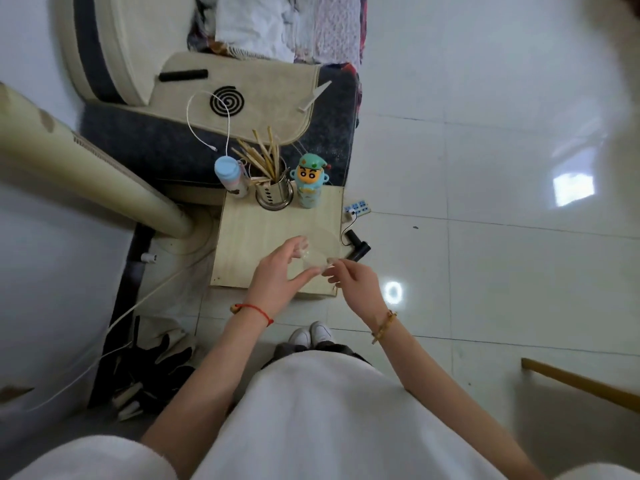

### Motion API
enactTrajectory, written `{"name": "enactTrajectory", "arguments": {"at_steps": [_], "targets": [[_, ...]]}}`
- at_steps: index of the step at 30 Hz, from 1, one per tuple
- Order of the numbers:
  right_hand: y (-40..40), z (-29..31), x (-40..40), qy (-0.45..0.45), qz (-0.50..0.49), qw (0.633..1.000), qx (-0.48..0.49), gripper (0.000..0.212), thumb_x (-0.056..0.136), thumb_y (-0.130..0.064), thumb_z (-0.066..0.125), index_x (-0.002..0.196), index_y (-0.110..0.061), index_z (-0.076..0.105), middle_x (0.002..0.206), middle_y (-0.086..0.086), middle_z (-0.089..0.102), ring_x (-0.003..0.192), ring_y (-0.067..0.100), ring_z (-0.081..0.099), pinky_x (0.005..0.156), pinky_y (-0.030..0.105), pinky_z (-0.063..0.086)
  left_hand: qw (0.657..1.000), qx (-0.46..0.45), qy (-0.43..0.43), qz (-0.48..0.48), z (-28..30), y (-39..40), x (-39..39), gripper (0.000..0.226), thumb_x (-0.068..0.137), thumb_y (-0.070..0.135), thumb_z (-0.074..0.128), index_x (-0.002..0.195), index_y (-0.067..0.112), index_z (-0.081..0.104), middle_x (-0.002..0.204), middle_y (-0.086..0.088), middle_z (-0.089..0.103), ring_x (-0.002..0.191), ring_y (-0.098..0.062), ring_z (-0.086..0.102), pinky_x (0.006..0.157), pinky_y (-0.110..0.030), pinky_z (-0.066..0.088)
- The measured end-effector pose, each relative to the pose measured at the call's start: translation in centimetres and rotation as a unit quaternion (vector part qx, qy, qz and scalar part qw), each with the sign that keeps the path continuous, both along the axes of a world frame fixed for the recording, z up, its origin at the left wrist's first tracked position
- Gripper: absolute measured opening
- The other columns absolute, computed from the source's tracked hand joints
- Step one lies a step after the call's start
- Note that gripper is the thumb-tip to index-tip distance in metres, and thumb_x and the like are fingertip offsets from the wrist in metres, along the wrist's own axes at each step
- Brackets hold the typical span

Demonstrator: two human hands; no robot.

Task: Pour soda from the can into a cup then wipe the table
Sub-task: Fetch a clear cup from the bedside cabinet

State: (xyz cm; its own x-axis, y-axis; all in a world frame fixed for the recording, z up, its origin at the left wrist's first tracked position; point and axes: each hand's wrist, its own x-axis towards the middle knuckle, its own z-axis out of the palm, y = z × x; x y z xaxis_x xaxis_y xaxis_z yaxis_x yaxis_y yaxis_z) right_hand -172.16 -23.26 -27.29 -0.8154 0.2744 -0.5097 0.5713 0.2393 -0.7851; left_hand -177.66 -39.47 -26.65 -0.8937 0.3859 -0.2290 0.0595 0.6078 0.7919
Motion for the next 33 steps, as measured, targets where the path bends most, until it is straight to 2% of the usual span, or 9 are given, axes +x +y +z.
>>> {"name": "enactTrajectory", "arguments": {"at_steps": [6,10,15,18,20,22,26,33], "targets": [[0.0,3.2,4.5,0.002,-0.105,0.993,-0.051,0.030,0.100,-0.023,0.045,0.098,-0.012,0.073,0.088,0.001,0.075,0.080,0.013,0.069,0.082,0.031,0.057,0.997,0.019,0.014,-0.077,3.2,0.8,2.1,0.063,0.082,0.036,0.076,0.137,0.020,0.050,0.131,0.006,0.061,0.113,-0.004,0.057,0.102,-0.026,0.047],[-0.3,4.5,7.8,0.009,-0.216,0.970,-0.108,0.027,0.099,-0.020,0.048,0.101,-0.008,0.072,0.091,0.008,0.076,0.083,0.019,0.070,0.076,0.026,0.056,0.985,0.027,0.026,-0.166,4.8,1.6,3.1,0.060,0.082,0.036,0.075,0.136,0.025,0.050,0.129,0.006,0.063,0.110,-0.005,0.059,0.100,-0.029,0.049],[-0.8,6.0,12.5,0.034,-0.325,0.935,-0.140,0.026,0.099,-0.020,0.049,0.105,-0.008,0.072,0.090,0.005,0.077,0.082,0.015,0.070,0.073,0.021,0.055,0.960,0.033,0.016,-0.276,6.4,3.4,4.6,0.076,0.071,0.067,0.061,0.137,0.031,0.049,0.123,0.013,0.062,0.107,-0.004,0.059,0.097,-0.024,0.048],[-0.8,6.6,15.9,0.043,-0.383,0.911,-0.144,0.026,0.100,-0.021,0.048,0.108,-0.010,0.070,0.090,0.002,0.077,0.083,0.014,0.071,0.072,0.019,0.053,0.941,0.038,0.008,-0.337,7.0,5.0,6.3,0.077,0.072,0.065,0.062,0.139,0.028,0.049,0.123,0.013,0.062,0.103,0.000,0.058,0.097,-0.024,0.048],[-0.8,6.9,18.2,0.049,-0.418,0.895,-0.145,0.027,0.100,-0.021,0.048,0.109,-0.008,0.070,0.090,0.003,0.077,0.084,0.015,0.071,0.072,0.019,0.053,0.925,0.035,0.013,-0.378,7.3,6.3,7.6,0.069,0.079,0.050,0.071,0.139,0.026,0.049,0.121,0.012,0.061,0.100,0.003,0.058,0.097,-0.022,0.048],[-0.7,7.3,20.5,0.056,-0.451,0.880,-0.139,0.027,0.100,-0.020,0.048,0.109,-0.007,0.070,0.091,0.005,0.077,0.087,0.018,0.071,0.074,0.021,0.054,0.908,0.038,0.012,-0.416,7.5,7.6,9.2,0.066,0.081,0.040,0.075,0.139,0.024,0.048,0.124,0.010,0.062,0.104,-0.002,0.060,0.098,-0.022,0.048],[-0.8,7.7,25.5,0.075,-0.522,0.842,-0.117,0.028,0.100,-0.018,0.047,0.107,-0.006,0.072,0.091,0.008,0.076,0.086,0.020,0.071,0.078,0.024,0.056,0.870,0.052,0.019,-0.491,8.1,10.2,13.2,0.064,0.081,0.040,0.076,0.137,0.024,0.050,0.124,0.010,0.063,0.105,-0.001,0.061,0.096,-0.021,0.049],[-1.8,7.4,35.3,0.097,-0.623,0.769,-0.105,0.028,0.100,-0.018,0.046,0.105,-0.007,0.072,0.088,0.007,0.077,0.080,0.017,0.070,0.073,0.023,0.054,0.795,0.052,0.043,-0.603,8.4,14.1,22.2,0.059,0.081,0.039,0.076,0.134,0.027,0.052,0.121,0.013,0.063,0.101,0.002,0.061,0.094,-0.028,0.052]]}}
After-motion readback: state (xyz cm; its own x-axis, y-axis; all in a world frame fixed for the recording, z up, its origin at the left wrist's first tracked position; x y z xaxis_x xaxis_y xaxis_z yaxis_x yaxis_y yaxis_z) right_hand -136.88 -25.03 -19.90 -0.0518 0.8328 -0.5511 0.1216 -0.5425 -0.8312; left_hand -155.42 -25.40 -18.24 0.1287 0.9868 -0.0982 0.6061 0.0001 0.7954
